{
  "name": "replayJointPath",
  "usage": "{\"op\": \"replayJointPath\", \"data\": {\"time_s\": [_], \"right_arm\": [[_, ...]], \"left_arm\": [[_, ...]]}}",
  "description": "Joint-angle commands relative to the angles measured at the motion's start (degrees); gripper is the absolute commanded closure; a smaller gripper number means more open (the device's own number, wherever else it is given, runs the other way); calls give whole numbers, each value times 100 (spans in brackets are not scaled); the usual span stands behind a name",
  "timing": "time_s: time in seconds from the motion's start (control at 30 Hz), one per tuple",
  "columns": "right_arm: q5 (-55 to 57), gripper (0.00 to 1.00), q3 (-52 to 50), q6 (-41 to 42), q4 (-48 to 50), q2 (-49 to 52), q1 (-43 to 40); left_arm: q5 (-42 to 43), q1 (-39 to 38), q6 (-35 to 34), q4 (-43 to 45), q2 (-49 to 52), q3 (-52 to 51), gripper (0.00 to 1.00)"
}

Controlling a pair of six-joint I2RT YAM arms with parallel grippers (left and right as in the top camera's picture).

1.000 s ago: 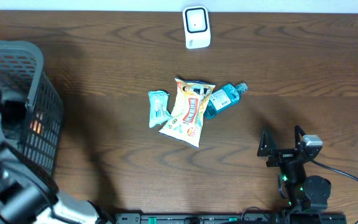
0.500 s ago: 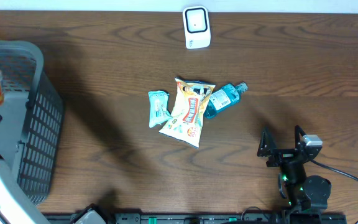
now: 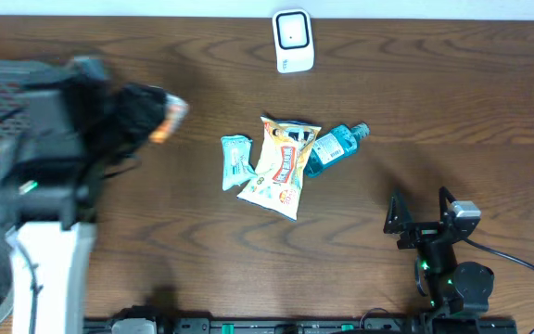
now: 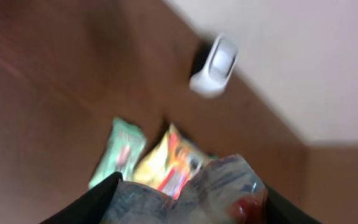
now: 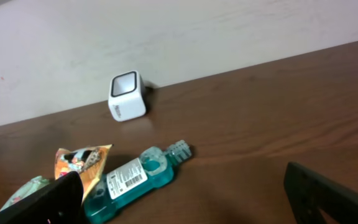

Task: Scan the item barcode
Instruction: 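Carry the orange box out and drop it onto the item pile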

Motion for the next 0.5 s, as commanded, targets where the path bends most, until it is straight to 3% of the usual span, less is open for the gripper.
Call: {"op": "replayJointPath", "data": {"time_s": [0.0,0.17,0.47], "right_arm": [[9,1,-7,-94,-24,2,26],[9,1,-7,-94,-24,2,26],[9,1,-7,-94,-24,2,26]], "left_arm": [[-1180,-909,125,-52,638,-186,41],[-1399,-1565,94,42,1751,-192,41],[-1355,-1950,-101,483,3292,-192,41]]}}
